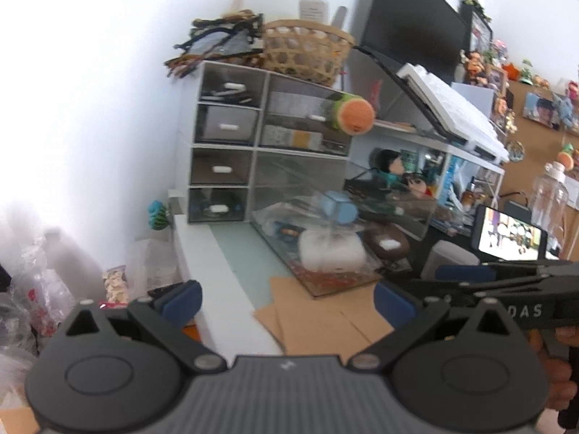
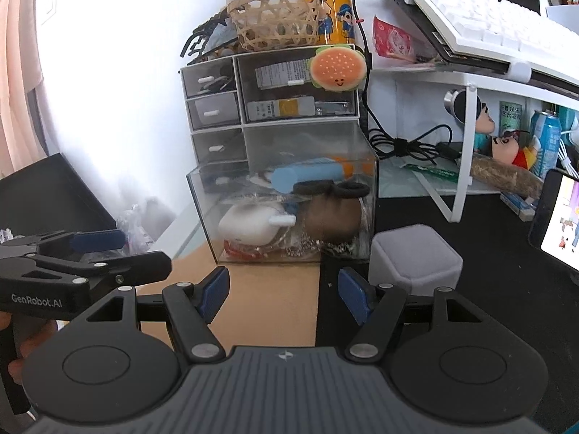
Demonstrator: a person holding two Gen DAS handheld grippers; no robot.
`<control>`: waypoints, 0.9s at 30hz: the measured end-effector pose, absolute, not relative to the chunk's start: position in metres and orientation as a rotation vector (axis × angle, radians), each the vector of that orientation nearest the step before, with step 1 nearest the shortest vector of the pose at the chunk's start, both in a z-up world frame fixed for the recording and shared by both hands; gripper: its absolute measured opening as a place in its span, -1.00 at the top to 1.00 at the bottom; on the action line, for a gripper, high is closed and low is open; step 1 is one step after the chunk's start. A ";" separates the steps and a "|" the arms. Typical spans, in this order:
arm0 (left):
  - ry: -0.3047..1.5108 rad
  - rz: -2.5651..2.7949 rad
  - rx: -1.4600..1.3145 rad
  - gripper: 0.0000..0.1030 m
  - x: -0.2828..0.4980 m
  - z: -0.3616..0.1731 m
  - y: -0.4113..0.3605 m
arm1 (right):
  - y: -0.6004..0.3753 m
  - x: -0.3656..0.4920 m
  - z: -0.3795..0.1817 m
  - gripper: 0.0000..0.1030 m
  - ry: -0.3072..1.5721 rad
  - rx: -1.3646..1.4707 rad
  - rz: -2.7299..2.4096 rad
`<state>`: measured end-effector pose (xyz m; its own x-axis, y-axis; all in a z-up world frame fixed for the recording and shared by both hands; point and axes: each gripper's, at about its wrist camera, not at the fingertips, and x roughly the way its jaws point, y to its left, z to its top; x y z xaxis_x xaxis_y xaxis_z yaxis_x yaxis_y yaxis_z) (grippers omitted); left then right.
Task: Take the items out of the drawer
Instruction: 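Back the open right gripper away from the placed grey box, then move the left tool toward the open drawer and its blue sunscreen bottle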
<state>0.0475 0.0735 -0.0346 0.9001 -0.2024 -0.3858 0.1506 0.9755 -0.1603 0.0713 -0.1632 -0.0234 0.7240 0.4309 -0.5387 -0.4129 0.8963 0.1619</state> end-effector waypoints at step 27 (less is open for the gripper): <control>0.432 -0.185 -0.144 -0.99 0.066 -0.021 0.076 | -0.147 0.097 -0.026 -0.02 0.521 0.053 0.505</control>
